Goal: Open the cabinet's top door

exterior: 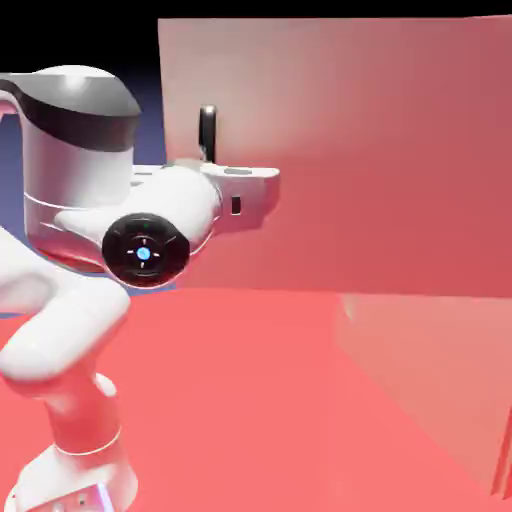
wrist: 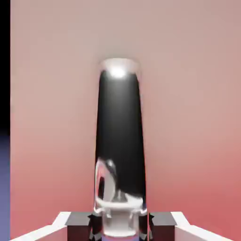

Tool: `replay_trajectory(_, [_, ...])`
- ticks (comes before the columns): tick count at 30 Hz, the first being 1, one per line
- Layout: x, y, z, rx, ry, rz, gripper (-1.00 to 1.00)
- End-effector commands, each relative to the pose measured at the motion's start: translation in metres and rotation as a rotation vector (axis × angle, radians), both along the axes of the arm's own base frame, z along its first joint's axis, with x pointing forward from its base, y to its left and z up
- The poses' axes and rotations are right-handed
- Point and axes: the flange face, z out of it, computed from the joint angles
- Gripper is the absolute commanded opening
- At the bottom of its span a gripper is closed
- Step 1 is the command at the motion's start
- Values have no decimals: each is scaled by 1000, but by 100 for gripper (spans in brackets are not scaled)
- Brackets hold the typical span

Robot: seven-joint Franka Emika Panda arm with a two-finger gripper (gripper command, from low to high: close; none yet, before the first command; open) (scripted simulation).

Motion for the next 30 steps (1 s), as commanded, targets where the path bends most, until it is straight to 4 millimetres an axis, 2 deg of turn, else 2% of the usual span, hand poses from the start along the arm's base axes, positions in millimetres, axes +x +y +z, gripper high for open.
replay_trajectory(1, [-1, -11, 0, 0, 0, 21, -100])
replay_trajectory(9, [-3, -87, 0, 0, 0, 173, -100])
replay_trajectory(15, [0, -126, 0, 0, 0, 252, -100])
replay_trajectory(20, [3, -144, 1, -1, 1, 289, -100])
replay_trajectory(30, [5, -156, 1, -2, 0, 314, -100])
